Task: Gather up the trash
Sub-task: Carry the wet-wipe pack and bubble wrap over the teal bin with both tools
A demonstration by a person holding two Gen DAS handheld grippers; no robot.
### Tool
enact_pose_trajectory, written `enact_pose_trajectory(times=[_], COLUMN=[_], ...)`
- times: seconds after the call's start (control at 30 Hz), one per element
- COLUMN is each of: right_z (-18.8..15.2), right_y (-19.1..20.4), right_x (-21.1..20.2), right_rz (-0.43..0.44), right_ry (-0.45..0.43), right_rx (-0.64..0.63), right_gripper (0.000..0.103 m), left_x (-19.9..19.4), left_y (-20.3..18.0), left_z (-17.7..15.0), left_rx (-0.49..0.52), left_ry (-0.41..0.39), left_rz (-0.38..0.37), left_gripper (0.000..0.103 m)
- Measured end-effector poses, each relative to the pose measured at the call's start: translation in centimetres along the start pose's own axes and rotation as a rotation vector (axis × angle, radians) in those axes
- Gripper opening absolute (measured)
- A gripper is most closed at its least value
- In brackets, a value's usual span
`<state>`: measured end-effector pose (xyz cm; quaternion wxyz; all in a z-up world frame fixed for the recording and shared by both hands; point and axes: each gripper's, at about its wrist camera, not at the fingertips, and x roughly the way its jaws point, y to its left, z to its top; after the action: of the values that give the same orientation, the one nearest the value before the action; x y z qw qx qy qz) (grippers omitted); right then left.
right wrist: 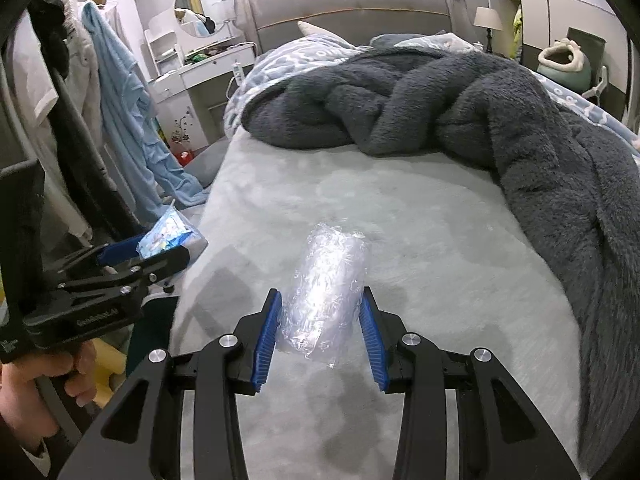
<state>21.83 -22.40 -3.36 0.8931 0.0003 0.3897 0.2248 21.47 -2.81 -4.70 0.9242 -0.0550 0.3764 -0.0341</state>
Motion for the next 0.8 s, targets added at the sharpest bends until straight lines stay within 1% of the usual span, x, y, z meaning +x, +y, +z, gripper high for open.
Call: enact_pose_trajectory(times=[0.17, 0.37, 0.5, 0.8], right_z=[0.0, 0.5, 1.1, 1.8], right_y=[2.3, 5.4, 7.5, 12.0], right_x=[-1.4, -2.3, -1.8, 0.1], right_rz=[0.02, 0.032, 0.022, 0.07], right_ry=[-0.02, -0.05, -0.062, -0.063], right_rx=[-0.011, -0.059, -0.114, -0.179], right_gripper=[0.04, 0.04, 0.04, 0.04], left_x=[-1.5, -2.0, -2.0, -1.4], left_y=[1.1, 3.5, 5.5, 10.0], left_z=[-1.4, -2.8, -3.5, -5.1], left_rx=[-0.007, -0.056, -0.089, -0.153], left_ry=[0.0, 0.028, 0.047, 0.105], left_rz=[0.04, 0.074, 0.093, 0.159], left_gripper=[0.075, 0.075, 0.075, 0.075])
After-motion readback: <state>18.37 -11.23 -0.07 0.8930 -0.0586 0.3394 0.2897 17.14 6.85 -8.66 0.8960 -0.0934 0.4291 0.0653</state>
